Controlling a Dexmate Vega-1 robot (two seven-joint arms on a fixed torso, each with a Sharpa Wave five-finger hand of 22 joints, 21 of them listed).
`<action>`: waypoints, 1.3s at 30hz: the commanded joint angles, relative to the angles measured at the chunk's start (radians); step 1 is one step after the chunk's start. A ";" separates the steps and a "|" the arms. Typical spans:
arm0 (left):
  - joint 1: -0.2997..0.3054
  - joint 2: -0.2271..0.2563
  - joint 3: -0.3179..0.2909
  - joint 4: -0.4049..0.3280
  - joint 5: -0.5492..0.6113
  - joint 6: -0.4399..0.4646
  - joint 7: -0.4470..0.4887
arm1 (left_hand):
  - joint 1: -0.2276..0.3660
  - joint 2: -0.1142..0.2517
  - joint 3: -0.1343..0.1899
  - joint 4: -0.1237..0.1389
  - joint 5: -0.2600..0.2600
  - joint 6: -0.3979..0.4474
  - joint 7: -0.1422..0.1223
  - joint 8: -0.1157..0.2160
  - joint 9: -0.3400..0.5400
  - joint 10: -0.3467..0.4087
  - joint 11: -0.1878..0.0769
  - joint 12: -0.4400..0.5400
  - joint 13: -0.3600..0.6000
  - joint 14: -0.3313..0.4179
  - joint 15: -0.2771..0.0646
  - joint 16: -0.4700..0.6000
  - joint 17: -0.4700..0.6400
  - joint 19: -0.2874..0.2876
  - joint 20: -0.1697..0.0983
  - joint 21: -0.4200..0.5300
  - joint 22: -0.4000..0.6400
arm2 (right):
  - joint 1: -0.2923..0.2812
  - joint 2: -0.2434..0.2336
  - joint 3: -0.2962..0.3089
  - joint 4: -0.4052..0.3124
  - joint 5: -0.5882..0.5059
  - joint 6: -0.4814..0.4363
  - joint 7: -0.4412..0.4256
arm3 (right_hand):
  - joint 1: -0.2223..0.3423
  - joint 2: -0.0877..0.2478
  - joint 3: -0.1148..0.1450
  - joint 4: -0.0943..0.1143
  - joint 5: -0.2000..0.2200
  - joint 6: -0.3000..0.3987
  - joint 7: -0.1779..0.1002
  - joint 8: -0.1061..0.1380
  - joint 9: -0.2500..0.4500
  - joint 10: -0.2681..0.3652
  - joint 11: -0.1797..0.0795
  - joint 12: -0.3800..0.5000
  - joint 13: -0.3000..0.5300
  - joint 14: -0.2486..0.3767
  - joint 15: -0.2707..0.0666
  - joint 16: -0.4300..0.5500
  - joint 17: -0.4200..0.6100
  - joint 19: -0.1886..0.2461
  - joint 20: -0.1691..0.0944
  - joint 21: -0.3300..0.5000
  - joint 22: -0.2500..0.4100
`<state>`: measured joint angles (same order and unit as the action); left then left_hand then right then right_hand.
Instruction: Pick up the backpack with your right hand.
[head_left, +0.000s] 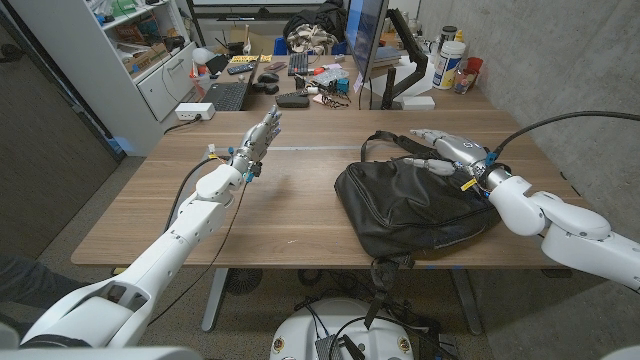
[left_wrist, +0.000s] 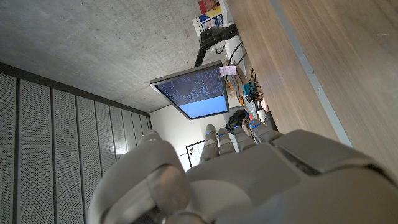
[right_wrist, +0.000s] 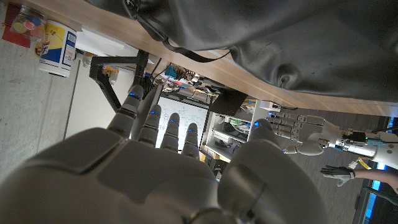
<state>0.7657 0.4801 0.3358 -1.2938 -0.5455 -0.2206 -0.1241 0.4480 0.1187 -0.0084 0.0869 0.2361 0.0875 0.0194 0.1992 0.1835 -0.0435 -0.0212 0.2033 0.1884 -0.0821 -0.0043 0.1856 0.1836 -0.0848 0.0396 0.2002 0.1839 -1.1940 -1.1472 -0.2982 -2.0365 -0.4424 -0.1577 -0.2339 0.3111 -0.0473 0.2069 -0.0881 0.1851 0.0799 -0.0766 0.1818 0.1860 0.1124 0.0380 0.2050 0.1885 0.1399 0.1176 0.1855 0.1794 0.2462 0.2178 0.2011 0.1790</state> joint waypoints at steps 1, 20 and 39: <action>-0.004 -0.003 -0.002 0.009 -0.003 -0.002 -0.003 | 0.010 0.006 -0.005 0.002 -0.001 0.000 -0.010 -0.001 0.005 -0.002 0.004 0.002 0.004 -0.002 0.008 0.006 0.005 -0.004 0.002 0.004 0.002 | -0.005 -0.024 -0.016 -0.033 -0.009 -0.063 0.019 | -0.001 -0.012 -0.004 -0.002 0.005 -0.005 0.001 0.004 0.004 0.001 0.011 0.007 0.002 0.007 0.006 0.008 0.002 0.010 0.000 0.006 0.004; -0.014 -0.007 0.001 0.025 -0.003 -0.002 -0.016 | 0.010 0.006 -0.007 0.002 -0.002 0.002 -0.009 0.000 0.006 -0.004 0.004 0.002 0.004 -0.003 0.010 0.005 0.005 -0.006 0.000 0.004 0.002 | 0.033 -0.038 -0.067 -0.044 -0.012 -0.110 0.075 | -0.006 -0.027 -0.016 -0.004 0.008 -0.019 0.004 0.003 0.004 -0.006 0.030 0.005 0.002 0.007 0.011 0.005 0.002 0.024 0.000 0.008 0.004; -0.022 -0.013 0.000 0.048 -0.009 -0.011 -0.030 | 0.011 0.007 -0.007 0.002 -0.003 0.008 -0.012 0.001 0.006 -0.003 0.002 0.002 0.004 -0.002 0.011 0.006 0.006 -0.007 0.003 0.004 0.002 | 0.073 -0.034 -0.125 -0.085 -0.029 -0.217 0.148 | -0.005 -0.055 -0.038 -0.011 0.019 -0.101 0.034 -0.006 0.004 -0.063 0.068 -0.011 0.001 -0.033 0.038 -0.008 0.002 0.047 0.001 0.007 0.004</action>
<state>0.7482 0.4696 0.3376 -1.2553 -0.5517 -0.2274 -0.1482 0.4533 0.1240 -0.0084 0.0869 0.2363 0.0876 0.0085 0.2001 0.1835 -0.0435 -0.0213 0.2033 0.1883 -0.0821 -0.0044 0.1856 0.1836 -0.0848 0.0395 0.2002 0.1838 -1.1417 -1.1839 -0.3917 -2.1003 -0.4597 -0.3152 -0.1232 0.3060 -0.0922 0.1734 -0.0997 0.1978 -0.0127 -0.0419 0.1770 0.1866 0.0578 0.1018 0.1973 0.1882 0.1178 0.1502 0.1808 0.1791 0.2854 0.2177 0.2010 0.1790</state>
